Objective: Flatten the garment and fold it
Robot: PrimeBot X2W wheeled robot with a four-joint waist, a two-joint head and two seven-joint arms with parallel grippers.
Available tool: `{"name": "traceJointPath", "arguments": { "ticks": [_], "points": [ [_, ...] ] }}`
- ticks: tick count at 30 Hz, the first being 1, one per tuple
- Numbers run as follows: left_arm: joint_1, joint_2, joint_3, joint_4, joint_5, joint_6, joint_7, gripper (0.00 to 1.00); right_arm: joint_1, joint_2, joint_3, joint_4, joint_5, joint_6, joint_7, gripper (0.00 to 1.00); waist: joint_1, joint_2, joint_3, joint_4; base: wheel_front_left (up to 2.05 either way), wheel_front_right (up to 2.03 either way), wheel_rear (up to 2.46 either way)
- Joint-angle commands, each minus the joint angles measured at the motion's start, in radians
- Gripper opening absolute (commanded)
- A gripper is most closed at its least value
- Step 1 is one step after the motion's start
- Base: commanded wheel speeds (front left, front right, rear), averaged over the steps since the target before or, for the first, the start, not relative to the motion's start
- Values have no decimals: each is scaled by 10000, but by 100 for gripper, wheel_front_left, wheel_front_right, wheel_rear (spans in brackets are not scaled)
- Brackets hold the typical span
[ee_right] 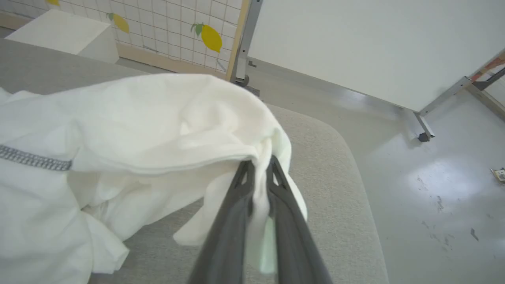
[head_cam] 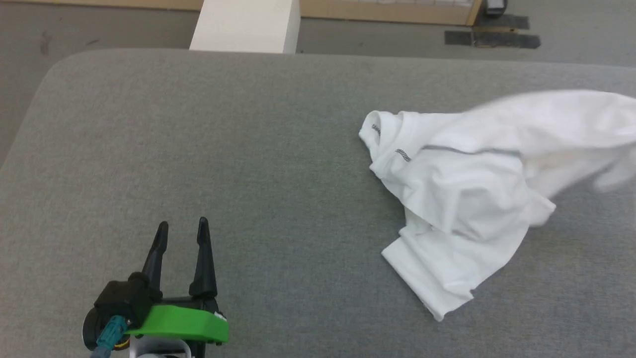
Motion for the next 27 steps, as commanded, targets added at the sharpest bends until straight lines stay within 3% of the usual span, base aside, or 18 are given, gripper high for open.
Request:
{"name": "traceJointPath", "arguments": {
  "ticks": [1, 4, 5, 6, 7, 11, 15, 19, 27],
  "points": [
    [124, -80, 47, -1, 74, -93, -47, 100, 8, -189, -402, 35, -67, -17, 41, 0, 0, 0, -271, -273, 0, 0, 0],
    [103, -100, -52, 135, 189, -229, -47, 100, 693, -750, -1526, 901, -412, -17, -296, 0, 0, 0, -17, -137, 0, 0, 0],
    [75, -99, -58, 155, 201, -243, -47, 100, 777, -734, -1645, 1123, -460, -17, -424, 16, 0, 0, 48, -112, 0, 0, 0],
    [26, -85, -70, 194, 224, -261, -47, 100, 842, -647, -1836, 1480, -569, -17, -616, 95, 0, 0, 146, -80, 0, 0, 0],
    [-3, -79, -75, 211, 233, -270, -47, 100, 855, -585, -1913, 1665, -639, -17, -677, 100, 0, 0, 187, -65, 0, 0, 0],
    [-165, -66, -108, 304, 262, -309, -47, 100, 661, -80, -1862, 2404, -830, -17, -1232, 100, 0, 0, 338, -5, 0, 0, 0],
    [-234, -58, -120, 368, 287, -297, -47, 100, 232, 264, -1415, 2289, -516, -17, -1683, 100, 0, 0, 329, -53, 0, 0, 0],
    [-227, -78, -130, 371, 266, -283, -47, 100, 24, 525, -346, 1159, 358, -17, -1601, 100, 0, 0, 187, -155, 0, 0, 0],
    [-111, -146, -155, 333, 195, -239, -47, 100, 1339, 891, 2021, -2613, 1993, -17, 422, 100, 0, 0, 84, -246, 0, 0, 0]
  ]
}}
